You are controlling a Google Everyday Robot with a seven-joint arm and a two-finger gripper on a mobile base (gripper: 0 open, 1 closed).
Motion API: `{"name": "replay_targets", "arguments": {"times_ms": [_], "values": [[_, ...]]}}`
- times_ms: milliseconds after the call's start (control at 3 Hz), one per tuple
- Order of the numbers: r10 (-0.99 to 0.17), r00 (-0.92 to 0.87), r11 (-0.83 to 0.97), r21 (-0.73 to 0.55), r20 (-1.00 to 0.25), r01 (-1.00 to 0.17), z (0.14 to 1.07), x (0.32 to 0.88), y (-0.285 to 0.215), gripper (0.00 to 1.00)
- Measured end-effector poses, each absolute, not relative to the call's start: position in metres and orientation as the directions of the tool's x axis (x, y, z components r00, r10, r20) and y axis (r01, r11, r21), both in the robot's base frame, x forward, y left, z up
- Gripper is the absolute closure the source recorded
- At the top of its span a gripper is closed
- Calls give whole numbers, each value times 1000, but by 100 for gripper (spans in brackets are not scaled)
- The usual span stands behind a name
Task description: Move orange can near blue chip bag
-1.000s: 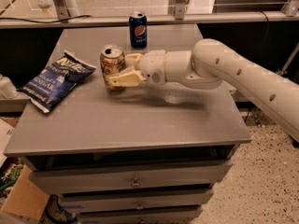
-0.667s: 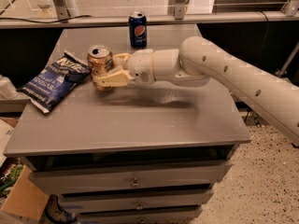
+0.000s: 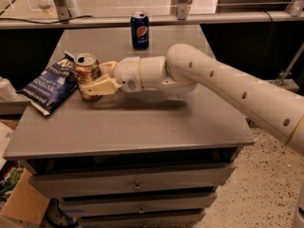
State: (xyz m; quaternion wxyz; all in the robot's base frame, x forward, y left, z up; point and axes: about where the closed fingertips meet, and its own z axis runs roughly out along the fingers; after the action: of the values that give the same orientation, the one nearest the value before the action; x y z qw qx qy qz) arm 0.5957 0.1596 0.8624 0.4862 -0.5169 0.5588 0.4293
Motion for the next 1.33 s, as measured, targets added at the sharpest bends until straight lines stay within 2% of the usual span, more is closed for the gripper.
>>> {"name": "replay_targets", "arguments": {"times_ms": [667, 1000, 1333], "values": [[-162, -21, 76, 8, -987, -997, 847, 589, 175, 100], [-162, -21, 76, 9, -987, -997, 847, 589, 175, 84], [-162, -21, 76, 9, -987, -997, 848, 589, 175, 61]]}}
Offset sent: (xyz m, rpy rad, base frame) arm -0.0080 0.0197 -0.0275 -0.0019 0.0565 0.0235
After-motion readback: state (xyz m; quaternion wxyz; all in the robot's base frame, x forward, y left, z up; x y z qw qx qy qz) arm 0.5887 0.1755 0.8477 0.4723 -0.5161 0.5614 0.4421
